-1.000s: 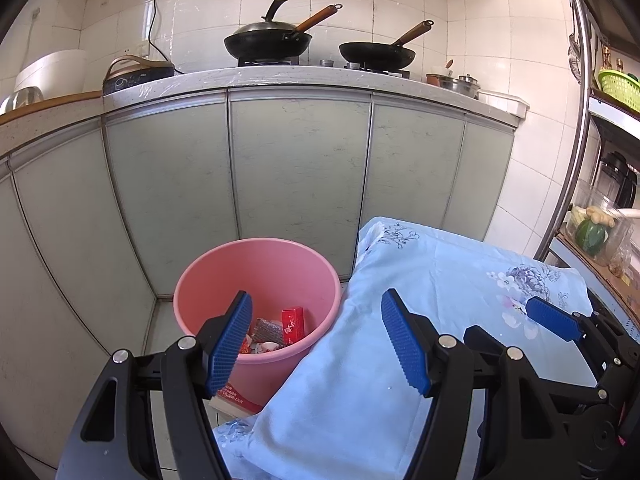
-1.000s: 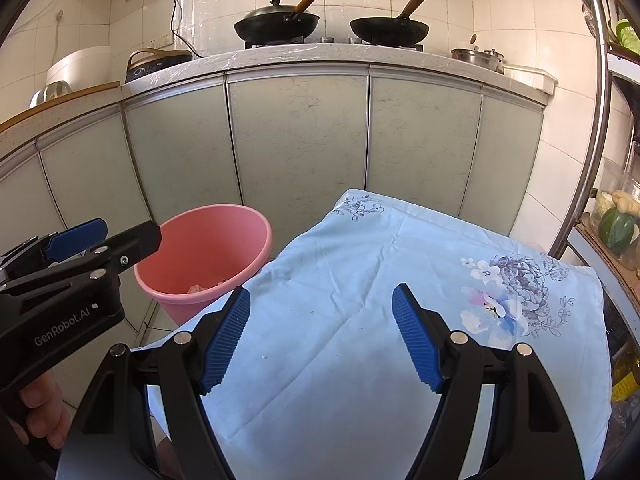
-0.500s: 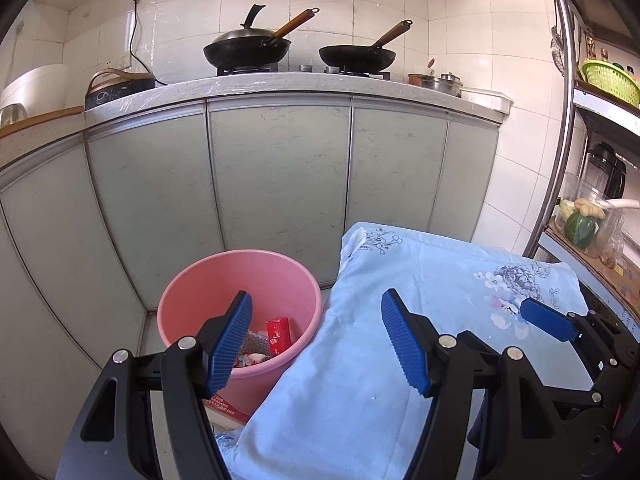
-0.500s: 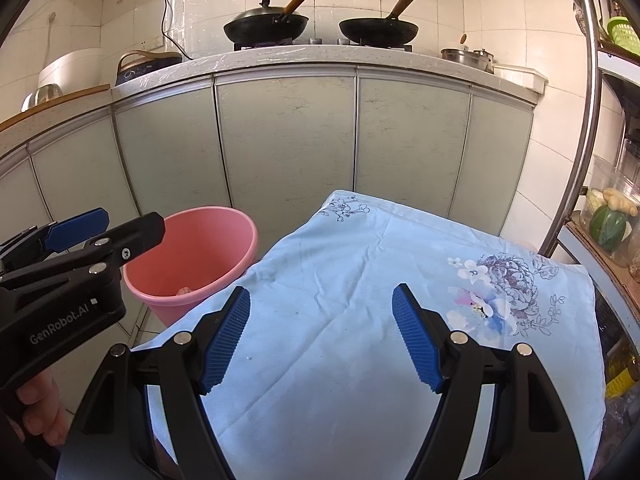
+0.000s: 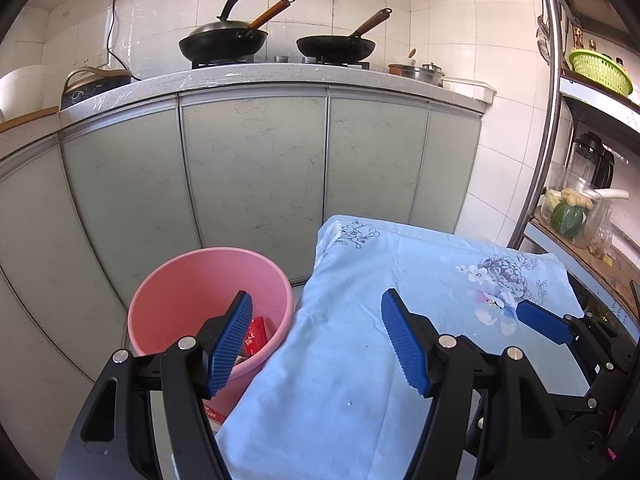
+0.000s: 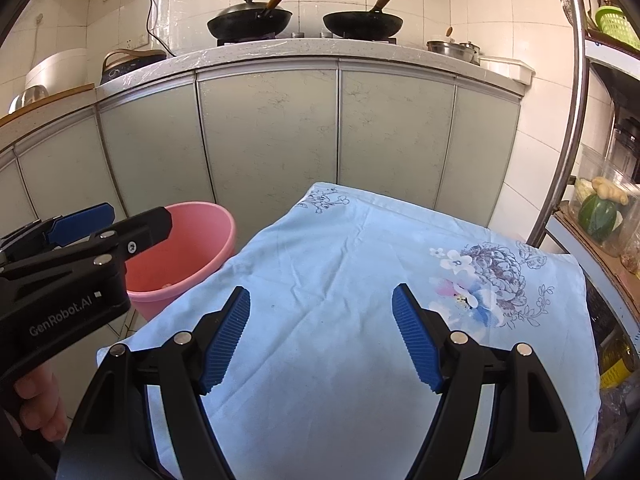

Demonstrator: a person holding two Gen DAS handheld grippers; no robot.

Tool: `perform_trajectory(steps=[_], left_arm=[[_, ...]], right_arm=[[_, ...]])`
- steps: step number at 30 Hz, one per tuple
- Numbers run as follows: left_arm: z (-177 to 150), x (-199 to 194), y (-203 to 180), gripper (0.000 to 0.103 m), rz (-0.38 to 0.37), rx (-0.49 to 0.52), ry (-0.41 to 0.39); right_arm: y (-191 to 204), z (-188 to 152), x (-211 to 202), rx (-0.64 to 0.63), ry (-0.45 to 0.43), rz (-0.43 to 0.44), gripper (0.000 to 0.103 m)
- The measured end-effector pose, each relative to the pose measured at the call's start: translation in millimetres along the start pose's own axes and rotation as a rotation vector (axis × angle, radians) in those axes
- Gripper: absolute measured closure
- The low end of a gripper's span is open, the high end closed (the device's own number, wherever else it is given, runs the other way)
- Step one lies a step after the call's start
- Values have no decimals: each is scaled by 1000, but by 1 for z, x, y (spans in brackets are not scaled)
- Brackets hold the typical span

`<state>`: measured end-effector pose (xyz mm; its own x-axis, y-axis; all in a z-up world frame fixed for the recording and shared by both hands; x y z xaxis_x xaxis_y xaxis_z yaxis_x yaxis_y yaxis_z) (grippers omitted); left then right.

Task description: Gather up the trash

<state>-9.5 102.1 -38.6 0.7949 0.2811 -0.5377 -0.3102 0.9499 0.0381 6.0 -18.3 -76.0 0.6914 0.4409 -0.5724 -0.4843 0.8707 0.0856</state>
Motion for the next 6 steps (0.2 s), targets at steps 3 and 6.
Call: perform_trajectory(steps=[3,6], left_arm=[[-1,5,-6,36,-9,15,8],[-1,9,-12,36,-13,28,12]], right_arm=[[-5,-2,2,11,5,-9,29],[-10,-3,2,18,8,-18,29]])
Point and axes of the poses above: each gripper's, at about its wrist camera, not at the fingertips, and x roughly the way its jaws point, y to its left, z to its top, the point moved 6 cm from there along x, roughly the way its jaws point, and after that the axes turned 7 degrees about z, right-handed, at the moved point
